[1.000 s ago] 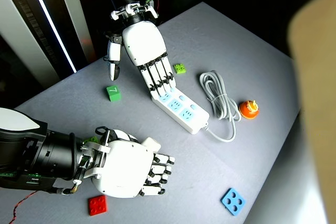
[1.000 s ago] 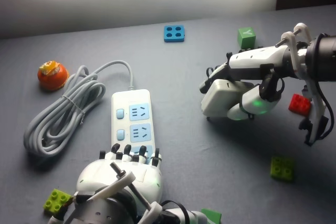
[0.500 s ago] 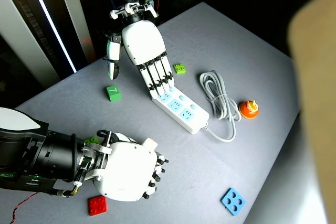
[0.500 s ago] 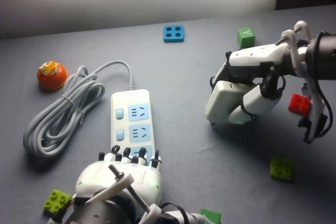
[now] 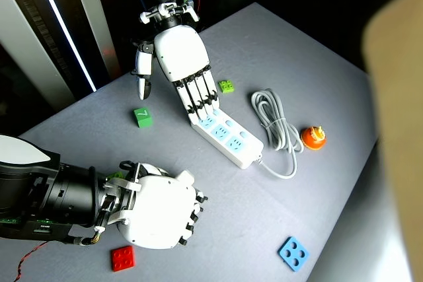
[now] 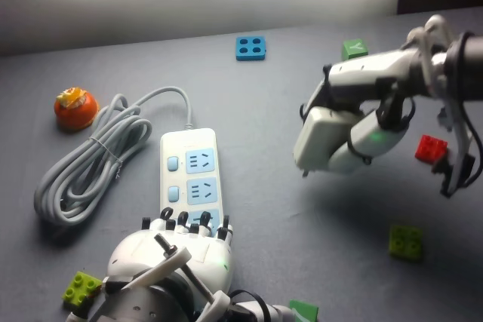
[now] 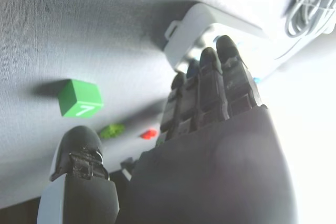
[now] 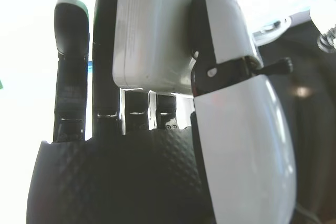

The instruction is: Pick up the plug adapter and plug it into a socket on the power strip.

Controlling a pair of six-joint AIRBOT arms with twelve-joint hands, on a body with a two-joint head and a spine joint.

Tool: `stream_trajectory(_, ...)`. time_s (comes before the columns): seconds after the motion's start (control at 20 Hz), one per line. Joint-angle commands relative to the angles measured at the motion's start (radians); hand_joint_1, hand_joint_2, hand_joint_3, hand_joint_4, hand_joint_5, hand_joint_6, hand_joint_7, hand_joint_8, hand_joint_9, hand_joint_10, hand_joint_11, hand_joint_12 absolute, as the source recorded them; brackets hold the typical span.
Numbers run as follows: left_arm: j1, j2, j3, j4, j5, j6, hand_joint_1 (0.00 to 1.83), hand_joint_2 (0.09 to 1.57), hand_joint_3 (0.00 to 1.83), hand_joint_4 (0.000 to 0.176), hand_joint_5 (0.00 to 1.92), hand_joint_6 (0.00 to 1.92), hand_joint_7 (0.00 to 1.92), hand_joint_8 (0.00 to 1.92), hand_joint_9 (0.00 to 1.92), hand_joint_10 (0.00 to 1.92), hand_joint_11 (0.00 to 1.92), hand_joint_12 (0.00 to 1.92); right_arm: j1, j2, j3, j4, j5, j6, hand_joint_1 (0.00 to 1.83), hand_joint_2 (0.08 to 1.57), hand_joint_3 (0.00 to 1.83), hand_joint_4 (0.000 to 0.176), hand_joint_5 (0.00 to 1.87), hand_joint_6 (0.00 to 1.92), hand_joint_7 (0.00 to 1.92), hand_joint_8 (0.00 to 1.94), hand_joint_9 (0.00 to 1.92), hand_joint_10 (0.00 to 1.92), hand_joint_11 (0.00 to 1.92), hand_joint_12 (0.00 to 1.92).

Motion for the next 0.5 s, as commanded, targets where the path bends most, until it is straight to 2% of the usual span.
stream_trajectory(0.0, -0.006, 0.006, -0.004, 0.028, 0.020, 0.002, 0.10, 1.14, 0.00, 0.000, 0.09, 0.00, 0.09, 0.00, 0.08, 0.00, 0.00, 0.25, 0.018, 0.016, -0.007, 0.006, -0.066, 0.009, 1.23, 1.16, 0.00, 0.000, 0.88, 0.97, 0.92, 1.31, 0.75, 1.29, 0.58, 1.67)
stream_trajectory(0.15, -0.006, 0.006, -0.005, 0.028, 0.020, 0.002, 0.07, 1.16, 0.00, 0.000, 0.06, 0.00, 0.07, 0.00, 0.05, 0.00, 0.00, 0.19, 0.055, 0.074, -0.076, 0.006, -0.066, 0.010, 1.22, 1.17, 0.00, 0.000, 0.86, 1.00, 0.91, 1.31, 0.73, 1.30, 0.57, 1.67)
stream_trajectory(0.25, -0.006, 0.007, -0.007, 0.028, 0.020, 0.002, 0.11, 1.15, 0.00, 0.000, 0.08, 0.00, 0.09, 0.00, 0.07, 0.00, 0.00, 0.22, 0.084, 0.115, -0.126, 0.006, -0.066, 0.009, 1.22, 1.18, 0.00, 0.000, 0.81, 1.06, 0.90, 1.33, 0.73, 1.31, 0.59, 1.67)
stream_trajectory(0.35, -0.007, 0.007, -0.007, 0.028, 0.020, 0.002, 0.09, 1.15, 0.00, 0.000, 0.08, 0.00, 0.08, 0.00, 0.07, 0.00, 0.00, 0.23, 0.113, 0.148, -0.161, -0.002, -0.061, 0.008, 1.22, 1.19, 0.00, 0.000, 0.83, 1.04, 0.88, 1.37, 0.70, 1.33, 0.57, 1.70)
stream_trajectory(0.45, -0.007, 0.008, -0.008, 0.028, 0.020, 0.002, 0.09, 1.15, 0.00, 0.000, 0.07, 0.00, 0.06, 0.00, 0.04, 0.00, 0.00, 0.20, 0.145, 0.174, -0.191, -0.059, -0.038, 0.009, 1.22, 1.18, 0.00, 0.000, 0.87, 0.98, 0.88, 1.36, 0.70, 1.33, 0.58, 1.69)
